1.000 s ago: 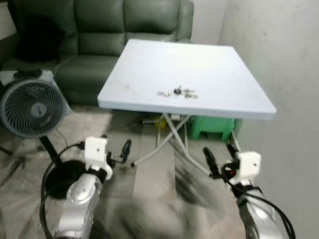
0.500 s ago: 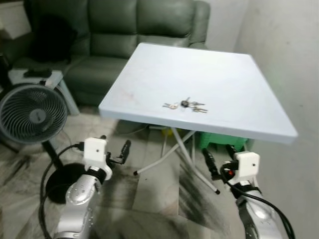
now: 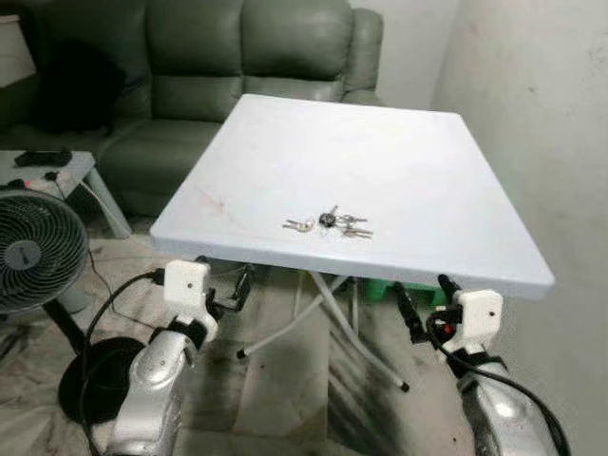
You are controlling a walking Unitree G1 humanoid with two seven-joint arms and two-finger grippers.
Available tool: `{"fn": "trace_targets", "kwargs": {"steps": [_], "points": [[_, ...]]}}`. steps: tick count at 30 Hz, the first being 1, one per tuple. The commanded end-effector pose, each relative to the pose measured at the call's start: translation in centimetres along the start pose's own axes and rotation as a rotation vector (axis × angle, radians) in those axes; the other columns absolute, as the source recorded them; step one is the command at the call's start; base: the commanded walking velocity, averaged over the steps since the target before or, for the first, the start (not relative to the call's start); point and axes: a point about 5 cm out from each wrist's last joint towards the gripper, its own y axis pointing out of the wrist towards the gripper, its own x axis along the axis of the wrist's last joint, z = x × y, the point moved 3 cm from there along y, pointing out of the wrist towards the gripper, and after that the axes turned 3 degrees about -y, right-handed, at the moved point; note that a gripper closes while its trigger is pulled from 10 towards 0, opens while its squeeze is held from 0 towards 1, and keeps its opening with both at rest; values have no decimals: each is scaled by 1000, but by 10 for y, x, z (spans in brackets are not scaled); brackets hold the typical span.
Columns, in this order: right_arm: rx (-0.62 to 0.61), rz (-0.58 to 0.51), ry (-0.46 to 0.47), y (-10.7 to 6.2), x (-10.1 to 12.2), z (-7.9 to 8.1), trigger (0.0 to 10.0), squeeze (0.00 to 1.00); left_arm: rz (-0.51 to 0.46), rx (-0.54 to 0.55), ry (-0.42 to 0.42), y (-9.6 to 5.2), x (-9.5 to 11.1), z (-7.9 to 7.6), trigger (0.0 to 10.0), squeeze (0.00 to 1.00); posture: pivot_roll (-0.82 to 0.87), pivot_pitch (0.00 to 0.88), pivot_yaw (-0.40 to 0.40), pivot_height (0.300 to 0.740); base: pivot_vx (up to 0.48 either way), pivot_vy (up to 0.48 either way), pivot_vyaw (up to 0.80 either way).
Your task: Hang keys on a hook
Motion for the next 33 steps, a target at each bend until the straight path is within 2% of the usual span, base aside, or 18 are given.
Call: {"fn": "trace_targets", "kwargs": {"steps": [1, 4, 7, 9, 15, 23, 33], "points": [[-9, 2, -18, -1, 2, -7, 10000, 0, -9, -6, 3, 4, 4, -3, 10000, 0, 30, 0, -16, 740, 375, 0, 0], [-1, 1, -31, -1, 2, -6, 10000, 0, -10, -5, 4, 4, 5, -3, 10000, 0, 31, 0, -16, 740, 375, 0, -338], [11, 8, -43, 0, 2, -4, 10000, 0, -10, -5, 6, 4, 5, -3, 10000, 0, 31, 0, -15, 740, 375, 0, 700], [0, 3, -18, 0, 2, -4, 10000, 0, -10, -6, 6, 4, 5, -3, 10000, 0, 33, 0, -15, 740, 377, 0, 800], [-4, -1, -4, 1, 2, -5, 10000, 0, -13, -4, 7, 5, 6, -3, 10000, 0, 33, 0, -13, 740, 368, 0, 0], [-1, 7, -14, 2, 1, -7, 10000, 0, -47, 22, 31, 4, 9, -6, 10000, 0, 36, 0, -15, 740, 0, 0, 0], [53, 14, -47, 8, 2, -6, 10000, 0, -88, -40, 35, -3, 9, -17, 10000, 0, 42, 0, -18, 740, 0, 0, 0]]}}
